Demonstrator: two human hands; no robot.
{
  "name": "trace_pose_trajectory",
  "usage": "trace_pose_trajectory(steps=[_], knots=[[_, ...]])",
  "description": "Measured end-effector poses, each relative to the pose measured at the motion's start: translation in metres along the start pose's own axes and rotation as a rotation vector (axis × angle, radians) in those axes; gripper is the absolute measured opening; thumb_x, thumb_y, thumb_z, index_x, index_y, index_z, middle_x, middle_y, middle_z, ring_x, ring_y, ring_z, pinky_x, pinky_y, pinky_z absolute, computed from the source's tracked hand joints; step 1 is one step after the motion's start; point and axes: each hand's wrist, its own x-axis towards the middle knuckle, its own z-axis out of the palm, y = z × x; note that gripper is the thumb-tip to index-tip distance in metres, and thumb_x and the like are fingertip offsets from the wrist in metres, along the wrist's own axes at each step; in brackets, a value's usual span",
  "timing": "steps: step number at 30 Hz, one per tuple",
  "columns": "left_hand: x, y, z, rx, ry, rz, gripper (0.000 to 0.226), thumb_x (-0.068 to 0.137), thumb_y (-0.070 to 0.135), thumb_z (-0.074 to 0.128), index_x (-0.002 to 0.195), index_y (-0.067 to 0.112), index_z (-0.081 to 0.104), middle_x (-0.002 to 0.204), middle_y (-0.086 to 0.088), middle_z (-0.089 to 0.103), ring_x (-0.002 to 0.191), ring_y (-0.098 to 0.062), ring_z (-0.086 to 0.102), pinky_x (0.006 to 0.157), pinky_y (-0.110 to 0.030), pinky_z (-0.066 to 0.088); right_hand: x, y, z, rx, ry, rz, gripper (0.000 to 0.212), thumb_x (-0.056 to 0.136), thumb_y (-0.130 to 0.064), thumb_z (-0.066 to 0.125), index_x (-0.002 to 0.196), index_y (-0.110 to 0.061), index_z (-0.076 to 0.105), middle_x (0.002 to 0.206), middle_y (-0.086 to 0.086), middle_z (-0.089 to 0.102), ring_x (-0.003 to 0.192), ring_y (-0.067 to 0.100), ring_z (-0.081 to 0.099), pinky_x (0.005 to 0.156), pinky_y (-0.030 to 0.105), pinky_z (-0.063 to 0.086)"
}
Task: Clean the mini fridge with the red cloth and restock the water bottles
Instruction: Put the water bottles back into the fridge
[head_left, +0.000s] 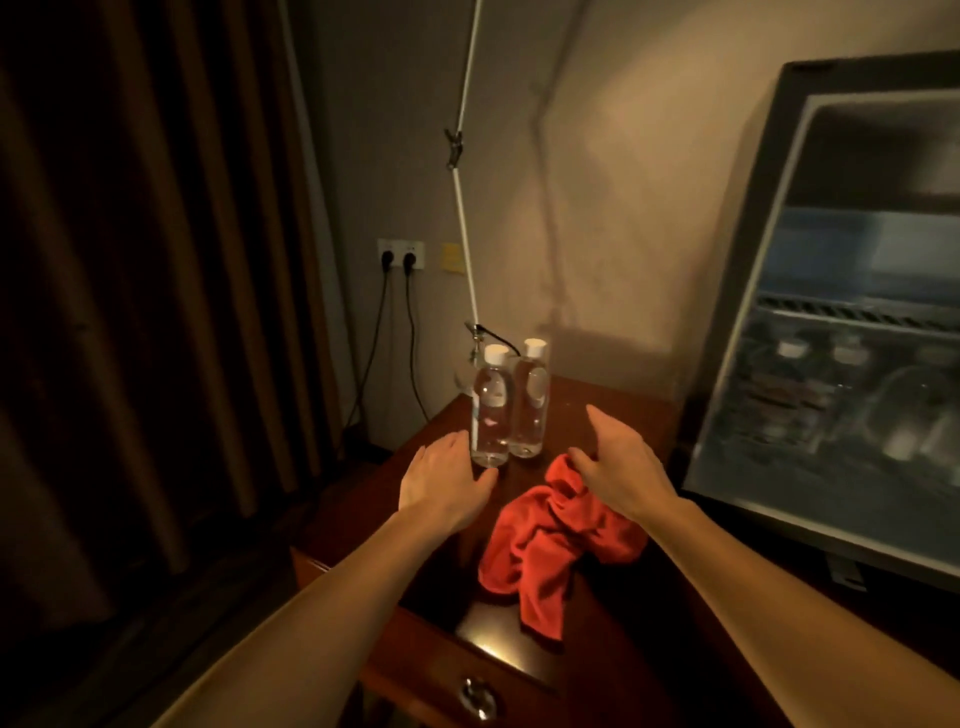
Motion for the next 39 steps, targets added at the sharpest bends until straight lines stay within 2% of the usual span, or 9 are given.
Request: trace_pose_trajectory(steps=[6,9,13,19,23,27,31,34,39], knots=[[0.037,-0.006,0.009,-0.194,0.027,-0.137,0.077,0.088,0.052,0.059,0.15,0.021,0.025,0.142,-0.001,0.05,0.127,-0.022,0.051,0.097,-0.04,0.045,0.056,-0.006,0.025,0.13,-0.053,0.145,0.082,0.085,-0.04,0.069,0.148,-0.008,0.029,0.144,0.017,0.046,0.132,0.033,0.045,0.105,0.038,0.04],[0.054,-0.001,0.018,-0.321,0.033,-0.151,0.07,0.082,0.054,0.064,0.14,0.029,0.034,0.134,0.001,0.056,0.121,-0.024,0.056,0.092,-0.04,0.047,0.078,-0.007,0.037,0.229,-0.069,0.144,0.067,0.078,-0.039,0.076,0.133,-0.015,0.045,0.131,0.011,0.059,0.123,0.034,0.053,0.095,0.037,0.043],[0.071,0.005,0.031,-0.461,0.028,-0.162,0.06,0.074,0.049,0.071,0.124,0.03,0.045,0.122,0.003,0.062,0.111,-0.022,0.061,0.09,-0.042,0.052,0.097,-0.009,0.052,0.346,-0.07,0.146,0.064,0.072,-0.041,0.078,0.125,-0.02,0.049,0.123,0.006,0.062,0.117,0.031,0.056,0.091,0.034,0.044],[0.083,0.008,0.044,-0.515,0.012,-0.166,0.054,0.076,0.041,0.077,0.112,0.029,0.039,0.111,0.002,0.063,0.107,-0.025,0.062,0.083,-0.035,0.05,0.1,-0.004,0.062,0.456,-0.007,0.202,0.052,0.068,-0.039,0.082,0.107,-0.023,0.05,0.104,-0.001,0.066,0.102,0.022,0.06,0.076,0.03,0.043],[0.08,0.013,0.042,-0.524,0.034,-0.185,0.058,0.073,0.043,0.078,0.113,0.027,0.04,0.113,-0.001,0.064,0.107,-0.028,0.062,0.088,-0.043,0.051,0.094,-0.003,0.059,0.447,0.044,0.196,0.051,0.064,-0.041,0.082,0.1,-0.022,0.052,0.098,-0.002,0.068,0.095,0.021,0.064,0.074,0.03,0.047],[0.063,0.02,0.04,-0.546,0.053,-0.191,0.058,0.072,0.051,0.075,0.113,0.026,0.042,0.112,-0.003,0.066,0.103,-0.031,0.063,0.085,-0.044,0.053,0.077,0.001,0.05,0.415,0.068,0.187,0.048,0.064,-0.039,0.081,0.099,-0.023,0.053,0.096,-0.001,0.068,0.092,0.022,0.064,0.068,0.027,0.04],[0.045,0.034,0.031,-0.551,0.039,-0.156,0.057,0.07,0.054,0.072,0.11,0.027,0.042,0.109,-0.005,0.066,0.101,-0.033,0.063,0.084,-0.044,0.052,0.055,0.007,0.025,0.42,0.133,0.176,0.045,0.064,-0.035,0.082,0.098,-0.025,0.054,0.091,-0.007,0.068,0.083,0.014,0.062,0.064,0.021,0.039],[0.033,0.052,0.015,-0.52,0.047,-0.105,0.054,0.072,0.053,0.071,0.108,0.026,0.041,0.109,-0.008,0.066,0.101,-0.036,0.062,0.082,-0.044,0.051,0.036,0.012,-0.001,0.476,0.209,0.173,0.046,0.064,-0.026,0.085,0.099,-0.021,0.056,0.085,-0.01,0.064,0.072,0.004,0.057,0.054,0.002,0.035],[0.011,0.093,-0.01,-0.515,0.095,-0.022,0.055,0.073,0.055,0.072,0.106,0.025,0.04,0.107,-0.009,0.065,0.098,-0.036,0.062,0.083,-0.046,0.051,0.001,0.03,-0.045,0.499,0.342,0.173,0.049,0.061,-0.024,0.089,0.097,-0.019,0.057,0.087,-0.004,0.068,0.072,0.005,0.062,0.055,0.004,0.039]])
